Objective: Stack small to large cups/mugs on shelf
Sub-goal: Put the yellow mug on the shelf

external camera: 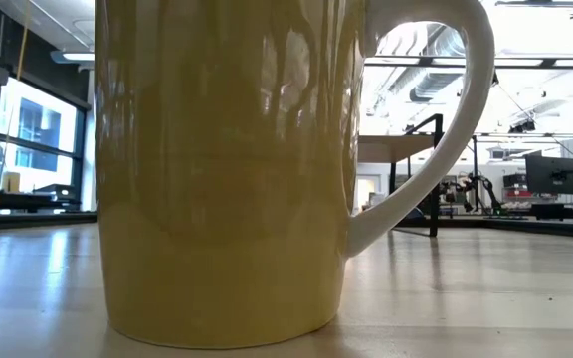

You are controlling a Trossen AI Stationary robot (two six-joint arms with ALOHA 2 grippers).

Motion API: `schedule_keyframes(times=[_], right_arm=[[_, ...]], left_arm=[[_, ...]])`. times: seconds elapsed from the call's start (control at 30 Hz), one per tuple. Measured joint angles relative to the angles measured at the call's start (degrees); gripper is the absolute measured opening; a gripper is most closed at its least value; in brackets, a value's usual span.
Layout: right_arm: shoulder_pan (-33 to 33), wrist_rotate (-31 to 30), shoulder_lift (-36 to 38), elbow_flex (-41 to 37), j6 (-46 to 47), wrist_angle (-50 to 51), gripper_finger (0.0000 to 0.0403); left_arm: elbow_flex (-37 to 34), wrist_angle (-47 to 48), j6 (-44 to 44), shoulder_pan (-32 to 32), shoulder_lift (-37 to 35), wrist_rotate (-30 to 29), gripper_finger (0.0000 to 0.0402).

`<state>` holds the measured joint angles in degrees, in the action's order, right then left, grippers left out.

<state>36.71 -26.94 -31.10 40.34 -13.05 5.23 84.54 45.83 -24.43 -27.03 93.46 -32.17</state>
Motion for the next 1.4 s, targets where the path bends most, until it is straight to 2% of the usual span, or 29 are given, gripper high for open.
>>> schedule_keyframes(times=[0.2,0.33,0.43,0.6,0.87,1.17,1.4], right_arm=[[0.0,0.0,-1.5,0.0,0.1,0.1,0.0033],[0.0,0.0,-2.6,0.0,1.0,0.3,0.0033],[0.0,0.0,-3.4,0.0,2.2,1.6,0.0033],[0.0,0.0,-3.8,0.0,4.0,3.7,0.0033],[0.0,-1.5,-3.7,0.0,2.6,4.0,0.0033],[0.0,-1.5,-3.7,0.0,3.0,4.5,0.0033],[0.0,-1.4,-3.8,0.0,4.0,5.8,0.0033]], left_arm=[[-2.3,-5.2,1.1,1.5,-1.9,11.4,0.0138],[-2.3,-9.9,4.1,5.0,-1.8,22.3,0.0138],[-2.3,-11.5,5.6,7.4,-1.3,27.2,0.0138],[-2.3,-9.7,6.6,8.7,-1.0,28.1,0.0138],[-2.3,-9.2,6.8,8.7,4.3,31.7,0.0138],[-2.3,-9.8,7.2,8.7,5.1,30.2,0.0138],[-2.3,-10.9,6.8,8.7,7.3,31.3,0.0138]])
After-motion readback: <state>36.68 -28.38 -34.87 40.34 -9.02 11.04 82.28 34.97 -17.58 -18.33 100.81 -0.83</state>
